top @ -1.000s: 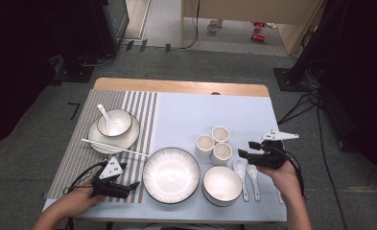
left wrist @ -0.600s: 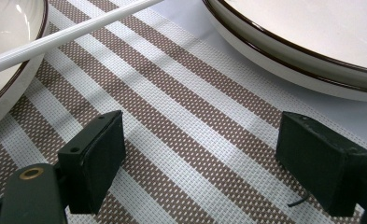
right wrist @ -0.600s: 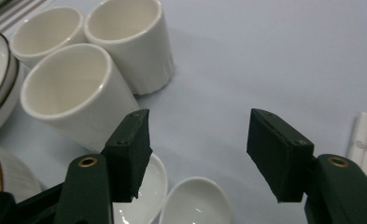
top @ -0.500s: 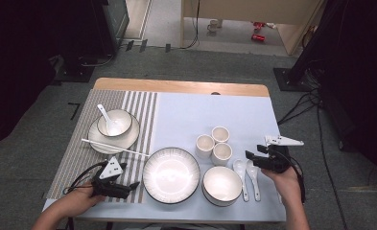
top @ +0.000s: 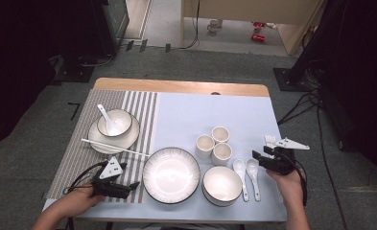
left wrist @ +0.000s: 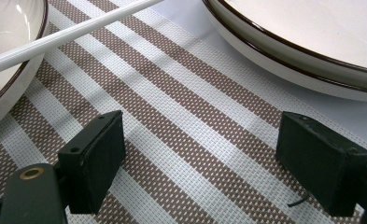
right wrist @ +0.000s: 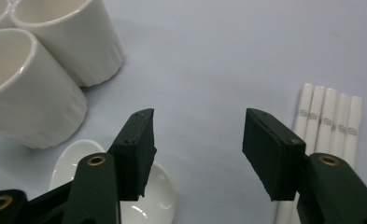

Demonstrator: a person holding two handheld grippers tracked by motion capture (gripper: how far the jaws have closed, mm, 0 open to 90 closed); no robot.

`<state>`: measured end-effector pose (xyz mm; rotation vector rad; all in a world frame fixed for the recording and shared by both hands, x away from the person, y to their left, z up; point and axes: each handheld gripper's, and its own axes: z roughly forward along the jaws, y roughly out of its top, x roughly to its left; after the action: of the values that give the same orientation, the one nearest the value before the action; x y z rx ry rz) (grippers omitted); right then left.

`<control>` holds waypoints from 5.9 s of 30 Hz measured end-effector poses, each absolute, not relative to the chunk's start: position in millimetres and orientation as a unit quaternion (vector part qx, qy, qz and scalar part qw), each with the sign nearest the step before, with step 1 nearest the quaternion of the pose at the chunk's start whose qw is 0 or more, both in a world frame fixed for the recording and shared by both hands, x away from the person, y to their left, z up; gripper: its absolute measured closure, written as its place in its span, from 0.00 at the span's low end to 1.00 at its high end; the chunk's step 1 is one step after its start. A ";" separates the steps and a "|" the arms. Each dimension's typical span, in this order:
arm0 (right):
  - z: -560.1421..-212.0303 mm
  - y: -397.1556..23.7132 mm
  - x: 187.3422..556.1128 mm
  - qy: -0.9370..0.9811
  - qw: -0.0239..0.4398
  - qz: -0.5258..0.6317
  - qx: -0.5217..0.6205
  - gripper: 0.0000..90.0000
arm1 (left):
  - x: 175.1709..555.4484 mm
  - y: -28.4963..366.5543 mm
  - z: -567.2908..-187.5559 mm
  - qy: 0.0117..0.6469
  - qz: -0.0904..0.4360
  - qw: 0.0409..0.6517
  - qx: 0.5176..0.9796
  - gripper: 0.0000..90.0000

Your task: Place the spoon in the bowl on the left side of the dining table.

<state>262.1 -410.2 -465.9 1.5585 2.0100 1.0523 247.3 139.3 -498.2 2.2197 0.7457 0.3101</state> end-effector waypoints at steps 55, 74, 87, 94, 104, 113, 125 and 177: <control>-489.5 -456.2 258.3 0.651 0.268 0.297 0.645 0.88 | 247.5 139.5 -498.2 0.292 0.120 0.381 0.869 0.18; -492.4 -462.1 256.8 0.643 0.251 0.297 0.660 0.92 | 247.6 139.7 -498.0 0.293 0.119 0.381 0.869 0.18; -495.1 -469.5 270.1 0.644 0.248 0.304 0.657 0.92 | 247.8 139.9 -498.0 0.293 0.118 0.382 0.869 0.18; -498.7 -472.7 283.6 0.644 0.258 0.316 0.647 0.92 | 247.8 140.0 -498.0 0.293 0.117 0.382 0.868 0.17; -498.2 -472.4 282.2 0.638 0.255 0.316 0.654 0.90 | 247.8 140.0 -498.1 0.293 0.117 0.382 0.868 0.18; -497.5 -471.5 274.2 0.636 0.247 0.318 0.658 0.90 | 247.8 139.9 -498.0 0.293 0.117 0.382 0.869 0.17; -495.7 -467.3 259.6 0.642 0.252 0.305 0.657 0.90 | 248.1 140.3 -498.0 0.294 0.116 0.383 0.868 0.18; -478.8 -469.9 252.7 0.629 0.245 0.339 0.655 0.94 | 248.5 140.6 -497.9 0.294 0.112 0.384 0.868 0.17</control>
<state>252.7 -469.9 -478.8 1.7888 1.7160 0.9250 248.5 140.6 -497.9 2.2126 0.7487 0.2866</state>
